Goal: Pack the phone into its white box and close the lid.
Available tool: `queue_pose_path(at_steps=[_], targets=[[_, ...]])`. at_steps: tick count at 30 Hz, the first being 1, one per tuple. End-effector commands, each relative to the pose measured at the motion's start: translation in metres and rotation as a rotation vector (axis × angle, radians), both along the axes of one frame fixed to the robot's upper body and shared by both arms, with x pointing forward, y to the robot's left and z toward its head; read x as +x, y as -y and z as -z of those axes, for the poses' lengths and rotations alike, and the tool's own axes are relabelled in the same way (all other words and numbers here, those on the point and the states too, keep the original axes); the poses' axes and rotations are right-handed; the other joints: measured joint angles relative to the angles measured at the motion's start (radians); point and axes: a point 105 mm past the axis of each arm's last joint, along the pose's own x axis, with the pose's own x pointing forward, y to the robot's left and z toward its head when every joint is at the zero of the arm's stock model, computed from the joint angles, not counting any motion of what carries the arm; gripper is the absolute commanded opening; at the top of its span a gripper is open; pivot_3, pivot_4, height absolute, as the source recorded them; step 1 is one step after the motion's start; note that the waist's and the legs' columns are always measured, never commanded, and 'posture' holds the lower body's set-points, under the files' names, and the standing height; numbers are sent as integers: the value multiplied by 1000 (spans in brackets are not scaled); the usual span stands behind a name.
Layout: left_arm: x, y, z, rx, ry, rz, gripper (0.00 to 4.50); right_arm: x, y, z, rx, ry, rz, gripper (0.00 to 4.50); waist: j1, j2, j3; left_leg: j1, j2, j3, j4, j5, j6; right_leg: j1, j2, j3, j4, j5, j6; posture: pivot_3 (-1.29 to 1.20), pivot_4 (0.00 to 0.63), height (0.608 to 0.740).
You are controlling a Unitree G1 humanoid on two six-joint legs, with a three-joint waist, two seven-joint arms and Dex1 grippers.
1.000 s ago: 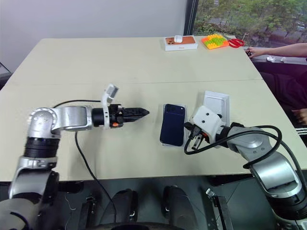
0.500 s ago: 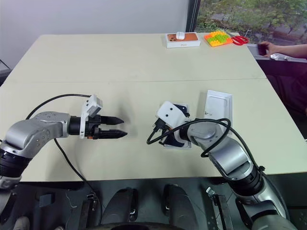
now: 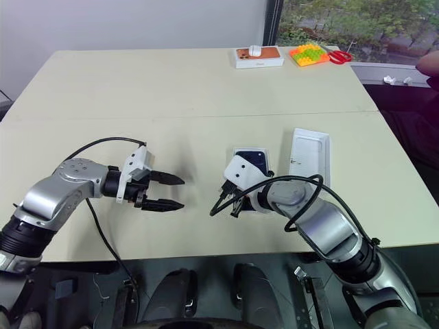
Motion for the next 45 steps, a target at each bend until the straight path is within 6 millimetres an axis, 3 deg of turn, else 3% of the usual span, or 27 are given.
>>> queue_pose_path(at_steps=[1, 7, 13, 21, 28, 45], targets=[[3, -2, -9, -14, 42, -5, 3605, -5, 2, -9, -10, 35, -26, 0, 1, 0, 0, 0, 0, 0, 0, 0, 0, 0, 0, 0, 0, 0, 0, 0, 150, 740], [8, -3, -10, -21, 72, -35, 3605, -13, 3, -36, 55, 123, -88, 0, 1, 0, 0, 0, 0, 0, 1, 0, 0, 0, 0, 0, 0, 0, 0, 0, 150, 740], [16, -8, -11, -29, 93, -84, 3605, -28, 28, -49, 50, 154, -107, 0, 5, 0, 0, 1, 0, 0, 1, 0, 0, 2, 0, 0, 1, 0, 0, 0, 150, 740], [6, 1, -6, -4, 107, 11, 3605, -59, 41, -20, -21, 39, -165, 0, 1, 0, 0, 4, 1, 0, 2, 0, 0, 4, 1, 0, 1, 0, 0, 0, 150, 740], [-1, 13, -7, -5, 129, 79, 3605, -53, 50, -6, -52, 23, -112, 0, 2, 0, 0, 6, 1, 0, 3, 0, 0, 7, 1, 0, 2, 0, 0, 0, 150, 740], [-5, 20, -9, -34, 126, 87, 3605, -41, 56, 1, -61, 28, -67, 0, 3, 0, 0, 6, 1, 0, 3, 0, 0, 8, 1, 0, 2, 0, -1, 0, 150, 740]])
